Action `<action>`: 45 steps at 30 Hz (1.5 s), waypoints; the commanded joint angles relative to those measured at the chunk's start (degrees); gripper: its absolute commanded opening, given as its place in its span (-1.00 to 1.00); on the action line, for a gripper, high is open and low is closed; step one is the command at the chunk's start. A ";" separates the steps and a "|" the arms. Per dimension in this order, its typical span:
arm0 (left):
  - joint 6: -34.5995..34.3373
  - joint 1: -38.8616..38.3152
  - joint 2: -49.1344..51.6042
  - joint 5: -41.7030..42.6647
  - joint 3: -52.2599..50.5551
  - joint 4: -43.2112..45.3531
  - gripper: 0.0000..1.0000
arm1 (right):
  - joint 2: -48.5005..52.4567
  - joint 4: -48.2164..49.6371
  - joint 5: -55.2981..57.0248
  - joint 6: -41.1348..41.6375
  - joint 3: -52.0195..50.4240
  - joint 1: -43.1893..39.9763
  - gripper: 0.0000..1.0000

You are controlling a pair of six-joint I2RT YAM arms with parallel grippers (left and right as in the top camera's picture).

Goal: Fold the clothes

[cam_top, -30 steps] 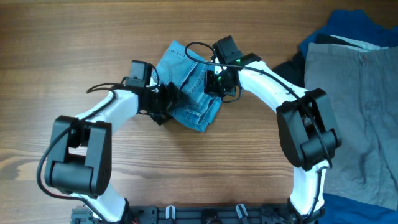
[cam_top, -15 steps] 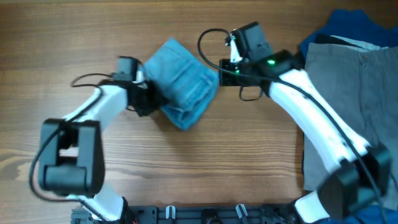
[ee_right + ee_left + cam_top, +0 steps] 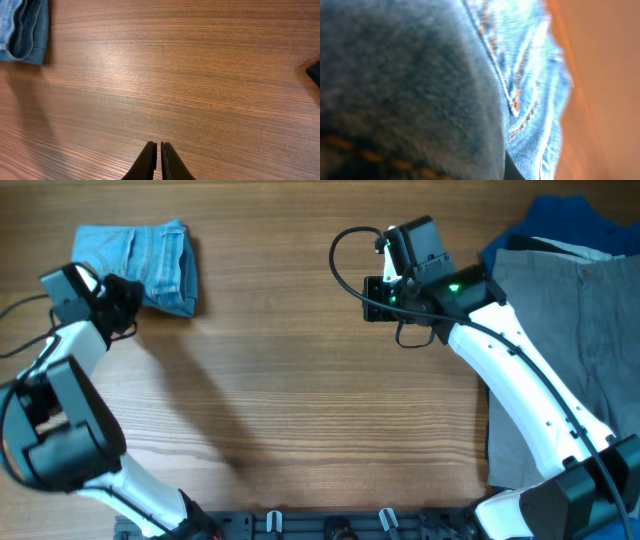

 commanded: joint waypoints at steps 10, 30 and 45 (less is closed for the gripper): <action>27.96 1.46 -0.79 1.97 31.47 -46.60 1.00 | -3.17 -0.15 1.64 0.44 0.59 -0.17 -0.83; 40.54 -6.21 -49.57 -6.84 41.51 -80.89 0.99 | -48.09 -3.67 5.64 -5.51 0.61 -0.17 0.99; 40.57 -6.21 -49.92 -6.60 41.51 -80.98 1.00 | -47.95 -10.64 5.40 -2.84 0.42 -0.15 0.99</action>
